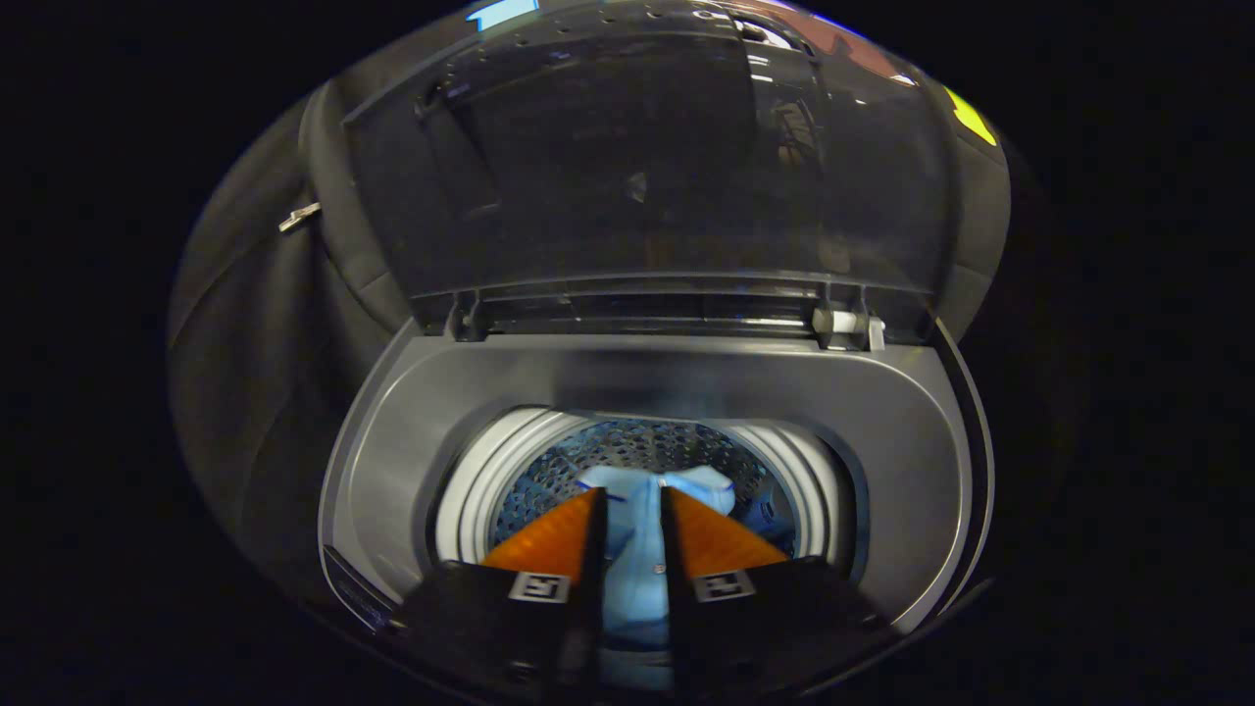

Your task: Put the clothes into the washing machine and then close the washing machine lid.

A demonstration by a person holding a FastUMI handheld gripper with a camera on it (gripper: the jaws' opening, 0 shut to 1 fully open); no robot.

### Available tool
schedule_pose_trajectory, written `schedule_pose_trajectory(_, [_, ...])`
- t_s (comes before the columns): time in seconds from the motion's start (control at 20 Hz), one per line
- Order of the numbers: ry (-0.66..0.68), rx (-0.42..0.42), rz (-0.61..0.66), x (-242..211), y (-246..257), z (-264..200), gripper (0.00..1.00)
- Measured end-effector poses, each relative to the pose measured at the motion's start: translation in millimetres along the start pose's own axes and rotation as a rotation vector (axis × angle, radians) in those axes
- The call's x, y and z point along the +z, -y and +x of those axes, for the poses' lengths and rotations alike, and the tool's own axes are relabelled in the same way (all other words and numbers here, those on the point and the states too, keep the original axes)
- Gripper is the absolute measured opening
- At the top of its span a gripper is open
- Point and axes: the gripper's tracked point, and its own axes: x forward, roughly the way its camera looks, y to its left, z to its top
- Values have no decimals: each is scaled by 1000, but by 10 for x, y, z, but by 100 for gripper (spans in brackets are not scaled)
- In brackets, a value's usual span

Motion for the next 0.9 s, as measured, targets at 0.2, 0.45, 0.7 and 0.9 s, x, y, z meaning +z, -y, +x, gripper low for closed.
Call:
schedule_pose_trajectory(0.2, [19,-8,-23,16,-6,-72,95])
schedule_pose_trajectory(0.45, [49,40,2,160,-123,-278,97])
schedule_pose_trajectory(0.7, [180,58,-7,762,-231,-782,97])
schedule_pose_trajectory(0.9, [247,53,-16,1177,-259,-1095,100])
